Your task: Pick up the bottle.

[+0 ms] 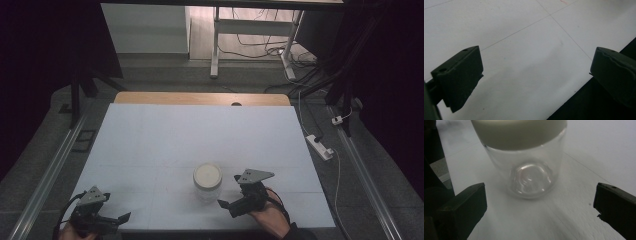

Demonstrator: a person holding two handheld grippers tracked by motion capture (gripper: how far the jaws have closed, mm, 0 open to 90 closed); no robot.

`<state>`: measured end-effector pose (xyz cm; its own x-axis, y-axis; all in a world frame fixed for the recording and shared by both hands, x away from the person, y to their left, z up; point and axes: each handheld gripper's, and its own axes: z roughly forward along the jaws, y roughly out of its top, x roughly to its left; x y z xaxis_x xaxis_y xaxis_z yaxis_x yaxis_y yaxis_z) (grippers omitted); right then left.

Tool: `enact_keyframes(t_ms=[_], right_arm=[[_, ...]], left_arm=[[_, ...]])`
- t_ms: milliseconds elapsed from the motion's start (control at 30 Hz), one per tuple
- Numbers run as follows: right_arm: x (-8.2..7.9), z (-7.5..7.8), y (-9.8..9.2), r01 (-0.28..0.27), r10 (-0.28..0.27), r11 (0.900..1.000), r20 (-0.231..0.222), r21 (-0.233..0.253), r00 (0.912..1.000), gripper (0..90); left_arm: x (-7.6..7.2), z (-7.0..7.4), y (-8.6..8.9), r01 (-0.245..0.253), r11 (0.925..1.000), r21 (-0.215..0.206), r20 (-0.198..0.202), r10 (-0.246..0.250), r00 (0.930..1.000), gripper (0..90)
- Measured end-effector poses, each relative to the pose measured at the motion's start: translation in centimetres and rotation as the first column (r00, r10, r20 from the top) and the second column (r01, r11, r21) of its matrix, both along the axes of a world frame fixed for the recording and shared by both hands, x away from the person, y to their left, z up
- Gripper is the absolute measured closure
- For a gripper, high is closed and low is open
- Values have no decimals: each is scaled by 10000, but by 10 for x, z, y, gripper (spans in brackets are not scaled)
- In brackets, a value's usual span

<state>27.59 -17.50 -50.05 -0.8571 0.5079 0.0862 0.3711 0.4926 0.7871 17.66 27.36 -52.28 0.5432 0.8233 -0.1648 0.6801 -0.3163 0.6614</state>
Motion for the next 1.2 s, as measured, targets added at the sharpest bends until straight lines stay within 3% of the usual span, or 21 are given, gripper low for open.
enact_keyframes(t_ms=[333,600,1200], right_arm=[[9,-2,19,-598,598,9982,-153,10,9981,0],[15,-4,32,-915,915,9957,20,-111,9958,0],[25,-13,56,-1173,1189,9922,351,-432,9923,18]], left_arm=[[0,0,0,13,10000,15,-5,-13,10000,0],[0,0,-1,33,10000,19,-19,-33,10000,0],[0,0,-1,80,9999,99,2,-80,10000,0]])
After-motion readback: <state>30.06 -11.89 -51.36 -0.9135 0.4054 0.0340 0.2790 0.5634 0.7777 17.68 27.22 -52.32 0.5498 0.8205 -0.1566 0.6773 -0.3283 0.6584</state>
